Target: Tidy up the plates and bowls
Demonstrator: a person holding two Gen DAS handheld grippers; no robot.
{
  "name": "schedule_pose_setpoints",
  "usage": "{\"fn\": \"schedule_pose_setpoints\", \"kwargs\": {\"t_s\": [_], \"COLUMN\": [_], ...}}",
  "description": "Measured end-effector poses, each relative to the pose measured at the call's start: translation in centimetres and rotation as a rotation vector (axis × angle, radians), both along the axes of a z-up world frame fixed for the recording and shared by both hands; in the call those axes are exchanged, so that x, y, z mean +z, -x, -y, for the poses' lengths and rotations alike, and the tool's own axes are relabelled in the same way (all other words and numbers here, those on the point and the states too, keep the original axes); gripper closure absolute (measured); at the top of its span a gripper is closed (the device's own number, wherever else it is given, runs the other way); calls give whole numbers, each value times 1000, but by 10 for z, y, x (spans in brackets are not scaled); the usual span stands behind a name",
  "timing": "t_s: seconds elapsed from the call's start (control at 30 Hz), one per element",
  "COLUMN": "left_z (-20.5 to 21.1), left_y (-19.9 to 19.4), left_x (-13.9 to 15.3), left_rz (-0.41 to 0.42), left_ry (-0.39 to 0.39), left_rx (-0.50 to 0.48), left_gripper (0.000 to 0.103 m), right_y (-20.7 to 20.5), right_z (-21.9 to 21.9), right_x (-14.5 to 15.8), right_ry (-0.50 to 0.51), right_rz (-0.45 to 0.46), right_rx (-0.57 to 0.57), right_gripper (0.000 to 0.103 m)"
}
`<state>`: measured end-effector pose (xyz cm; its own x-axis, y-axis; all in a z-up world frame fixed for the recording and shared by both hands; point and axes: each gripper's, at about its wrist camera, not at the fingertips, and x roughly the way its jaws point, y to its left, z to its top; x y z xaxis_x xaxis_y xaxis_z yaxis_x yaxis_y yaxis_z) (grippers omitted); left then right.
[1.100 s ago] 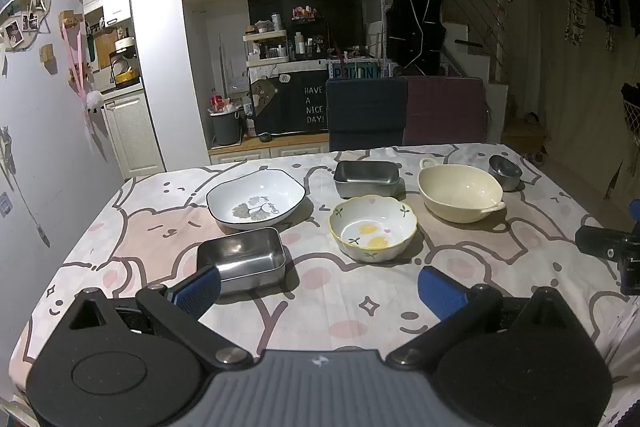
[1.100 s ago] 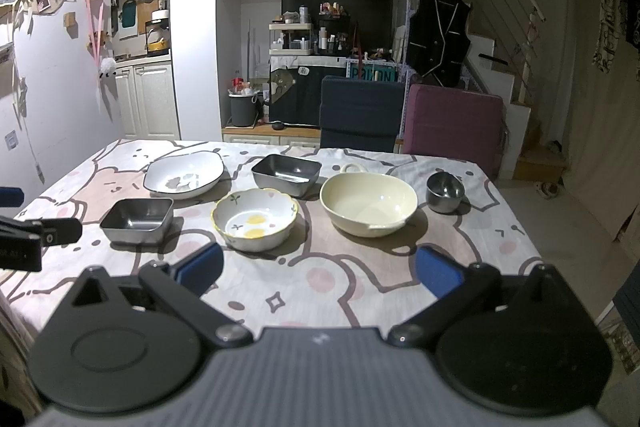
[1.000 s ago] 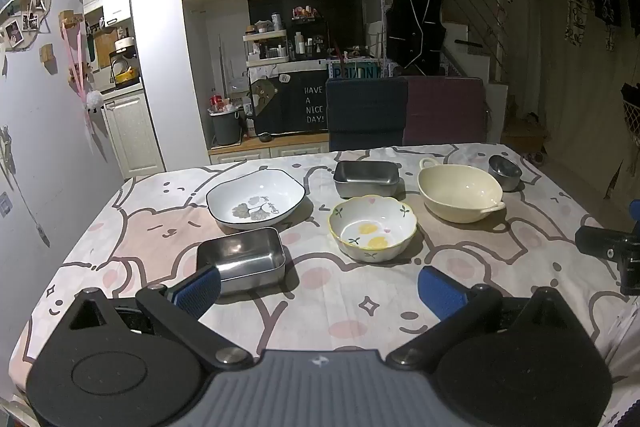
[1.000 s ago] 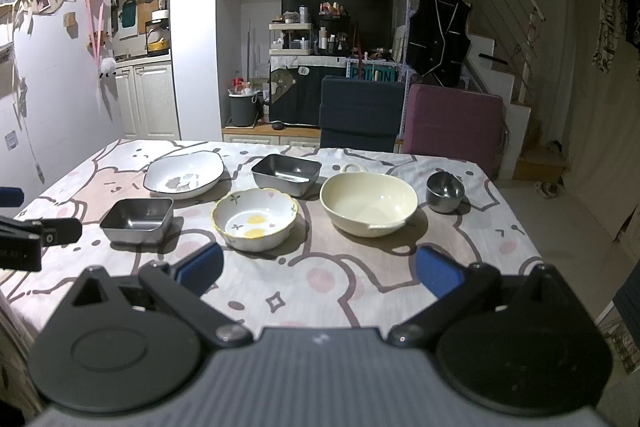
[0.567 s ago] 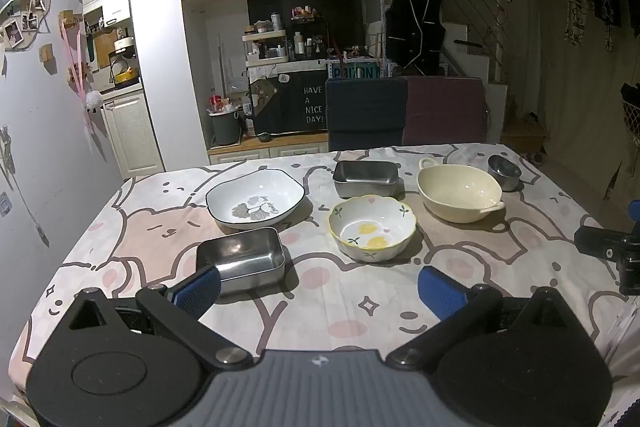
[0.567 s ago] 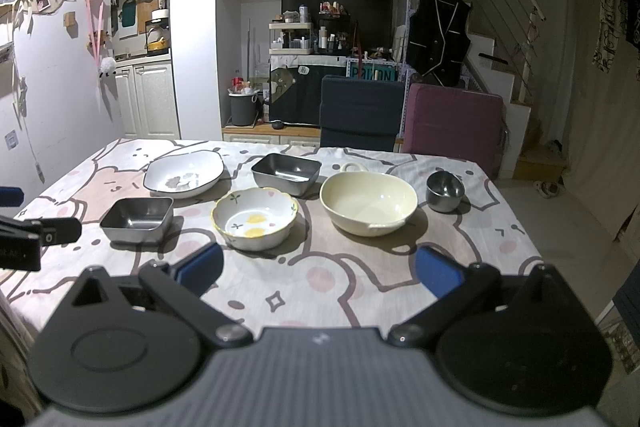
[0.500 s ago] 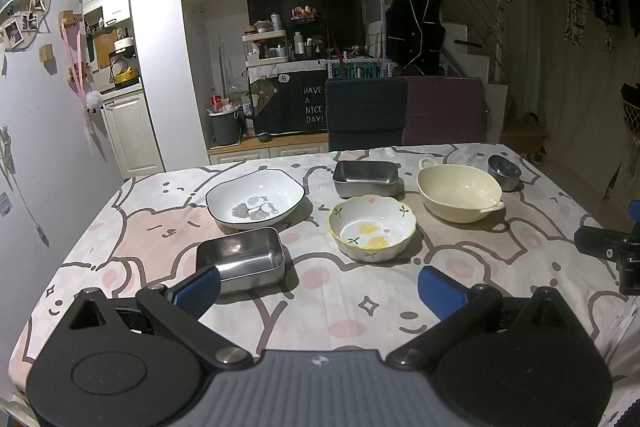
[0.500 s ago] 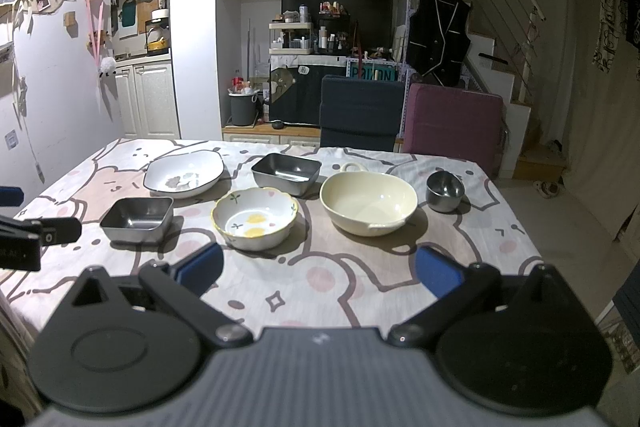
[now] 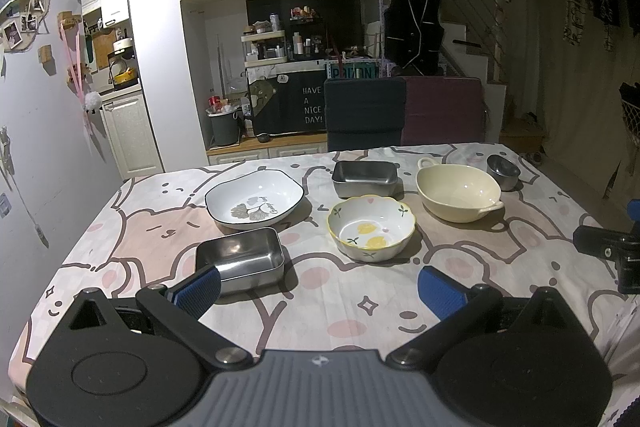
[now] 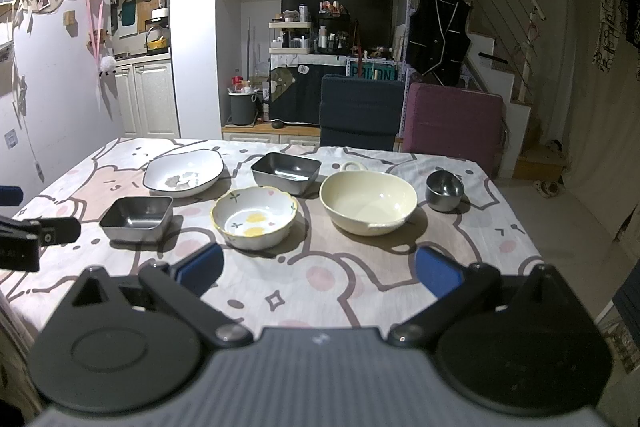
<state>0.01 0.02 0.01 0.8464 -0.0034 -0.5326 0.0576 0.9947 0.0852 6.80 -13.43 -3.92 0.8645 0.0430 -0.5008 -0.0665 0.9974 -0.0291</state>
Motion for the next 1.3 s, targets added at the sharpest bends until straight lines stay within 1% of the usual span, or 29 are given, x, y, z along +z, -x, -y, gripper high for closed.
{"fn": "schedule_pose_setpoints", "kwargs": {"t_s": [0.37,0.4,0.6,0.83,1.0,1.2,1.3], "left_z": [0,-1,-6,-11,-20,-32,-40], "left_y": [-1,-1,-10,-30,-49,-69,-82], "left_x": [0,-1,-2,-8,-13,-13,-13], "left_rz": [-5,-7,-23,-59,-101,-135,-143], "left_ry": [2,2,15,22,39,91,102], "left_rx": [0,2,26,52,67,107,142], "left_gripper": [0,0,0,0,0,0,0], "right_y": [0,4,-4,-23,-38,-58,-70], "right_z": [2,-2,-2,-11,-18,-25,-30], "right_x": [3,-2,-6,-7,-9,-10,-9], "right_ry": [1,2,-4,-17,-26,-35,-12], "right_rz": [-3,-5,-23,-70,-113,-179,-190], "right_rx": [0,-1,1,26,54,90,105], "right_gripper": [0,0,0,0,0,0,0]}}
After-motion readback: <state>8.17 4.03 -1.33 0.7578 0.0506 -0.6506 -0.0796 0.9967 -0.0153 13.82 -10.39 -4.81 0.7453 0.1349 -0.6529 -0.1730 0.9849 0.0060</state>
